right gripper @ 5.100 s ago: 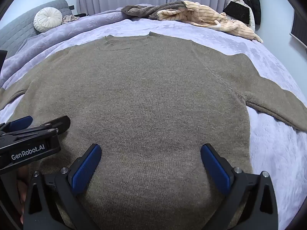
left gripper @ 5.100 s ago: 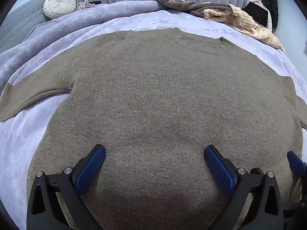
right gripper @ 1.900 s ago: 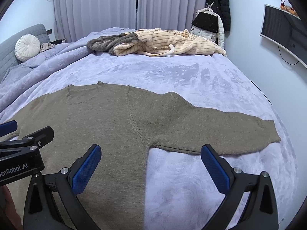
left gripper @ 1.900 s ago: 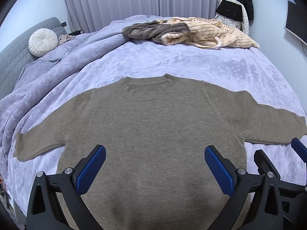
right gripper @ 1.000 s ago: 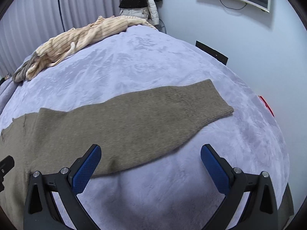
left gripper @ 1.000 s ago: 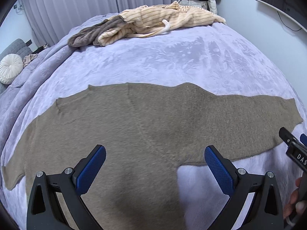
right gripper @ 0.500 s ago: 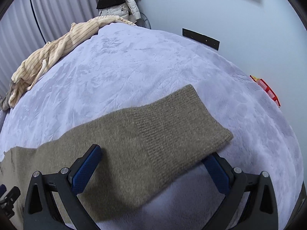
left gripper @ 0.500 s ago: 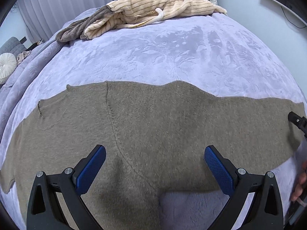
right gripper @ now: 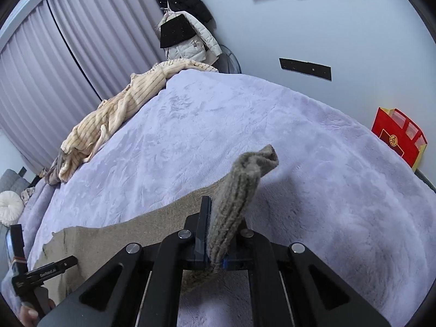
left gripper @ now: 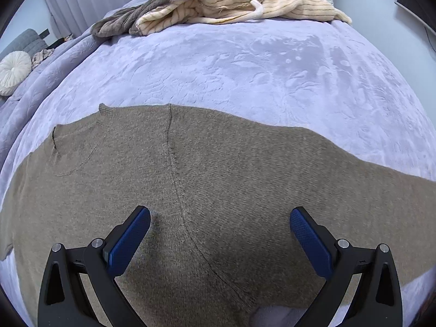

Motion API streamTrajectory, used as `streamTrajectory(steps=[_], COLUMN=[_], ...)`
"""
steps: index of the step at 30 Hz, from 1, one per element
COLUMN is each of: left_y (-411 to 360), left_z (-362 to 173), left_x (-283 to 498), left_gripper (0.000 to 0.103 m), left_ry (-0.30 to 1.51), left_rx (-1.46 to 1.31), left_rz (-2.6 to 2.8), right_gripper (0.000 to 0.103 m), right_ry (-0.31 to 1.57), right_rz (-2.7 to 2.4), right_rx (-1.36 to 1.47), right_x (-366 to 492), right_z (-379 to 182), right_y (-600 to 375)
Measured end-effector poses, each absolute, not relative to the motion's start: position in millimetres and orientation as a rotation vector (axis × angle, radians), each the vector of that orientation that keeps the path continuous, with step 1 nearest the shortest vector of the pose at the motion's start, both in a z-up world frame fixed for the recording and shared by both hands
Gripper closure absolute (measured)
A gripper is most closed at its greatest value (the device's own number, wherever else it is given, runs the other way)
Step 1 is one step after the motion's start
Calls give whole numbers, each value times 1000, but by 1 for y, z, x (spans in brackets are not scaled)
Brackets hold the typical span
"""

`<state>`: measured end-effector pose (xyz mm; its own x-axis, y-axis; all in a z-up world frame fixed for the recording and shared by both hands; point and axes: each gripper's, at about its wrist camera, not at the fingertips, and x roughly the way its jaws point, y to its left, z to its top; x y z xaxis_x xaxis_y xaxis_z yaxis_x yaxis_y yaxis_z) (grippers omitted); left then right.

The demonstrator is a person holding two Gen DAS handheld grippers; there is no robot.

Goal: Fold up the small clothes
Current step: 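Lift the sleeve with the right tool and carry it across the sweater body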

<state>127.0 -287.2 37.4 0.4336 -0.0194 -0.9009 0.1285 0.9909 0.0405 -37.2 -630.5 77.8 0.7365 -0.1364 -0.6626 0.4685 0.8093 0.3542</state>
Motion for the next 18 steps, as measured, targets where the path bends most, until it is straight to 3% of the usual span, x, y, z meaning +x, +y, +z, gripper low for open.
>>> streamTrajectory(steps=[4,9,10,11,15,18], left_y=[-276,-260,-260,-263,-289,-294], left_z=[32,33,29,24,5,9], left_x=[130,137,139,140,134,133], left_gripper=[0,0,0,0,0,0], left_ry=[1139,1136,1151,1169,1164,1154], left_rx=[60,5,-7,-8,121,141], left_rz=[-76,-49,-64,-87,-92,-96], right_gripper=[91,87,89,97,97,97], right_ry=[761,729,712,697,619,682], right_rz=[-350,-331,-325,-325,-391,-468], right_rx=[537,605,613,608,542,451], right_x=[-26,-32,-35,-40,-64,-62], right_z=[58,51,52,54,75,73], right_y=[-635,-645,-645,-645,-634,-621])
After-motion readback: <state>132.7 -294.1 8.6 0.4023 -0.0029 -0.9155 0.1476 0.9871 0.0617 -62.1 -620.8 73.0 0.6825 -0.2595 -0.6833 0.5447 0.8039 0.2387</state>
